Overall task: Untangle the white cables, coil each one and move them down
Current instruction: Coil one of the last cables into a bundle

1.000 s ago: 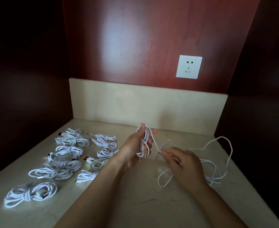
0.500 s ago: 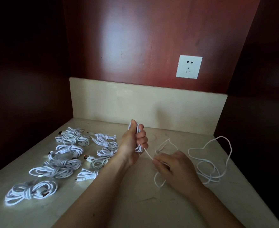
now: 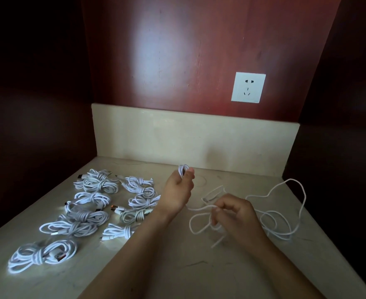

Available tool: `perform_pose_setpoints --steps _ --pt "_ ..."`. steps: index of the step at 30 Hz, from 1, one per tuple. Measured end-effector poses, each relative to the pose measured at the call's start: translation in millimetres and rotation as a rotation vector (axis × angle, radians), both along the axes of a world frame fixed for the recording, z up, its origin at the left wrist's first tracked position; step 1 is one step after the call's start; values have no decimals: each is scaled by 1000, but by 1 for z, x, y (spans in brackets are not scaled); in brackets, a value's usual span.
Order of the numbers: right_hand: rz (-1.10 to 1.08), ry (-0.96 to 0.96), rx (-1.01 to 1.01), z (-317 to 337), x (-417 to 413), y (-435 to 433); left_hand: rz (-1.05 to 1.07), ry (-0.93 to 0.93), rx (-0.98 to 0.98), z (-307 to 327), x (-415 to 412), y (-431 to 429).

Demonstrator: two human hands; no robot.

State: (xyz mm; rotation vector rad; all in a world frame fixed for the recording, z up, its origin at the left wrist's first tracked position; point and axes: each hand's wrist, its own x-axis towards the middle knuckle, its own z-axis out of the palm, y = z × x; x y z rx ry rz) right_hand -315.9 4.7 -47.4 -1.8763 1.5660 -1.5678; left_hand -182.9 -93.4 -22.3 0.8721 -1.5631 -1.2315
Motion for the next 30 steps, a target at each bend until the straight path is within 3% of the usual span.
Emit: perform_pose_setpoints --steps 5,8,12,17,21,26,30 --pt "73 -304 40 11 4 2 -127 -192 -11 -4 0 0" --pt "57 -358 43 9 5 1 -222 -250 36 -1 -1 3" --pt "22 -277 52 7 5 1 -356 -383 42 2 0 8" --pt "-89 -65 -50 5 -5 -2 -563 -393 155 2 2 16" --pt "-136 -63 -52 -1 -11 -2 -689 -391 176 5 3 21" --pt "-191 -93 -62 -3 -13 -3 -699 -475 -19 1 7 21" --pt "-227 -149 -69 -2 -12 -3 -709 -336 44 1 3 24"
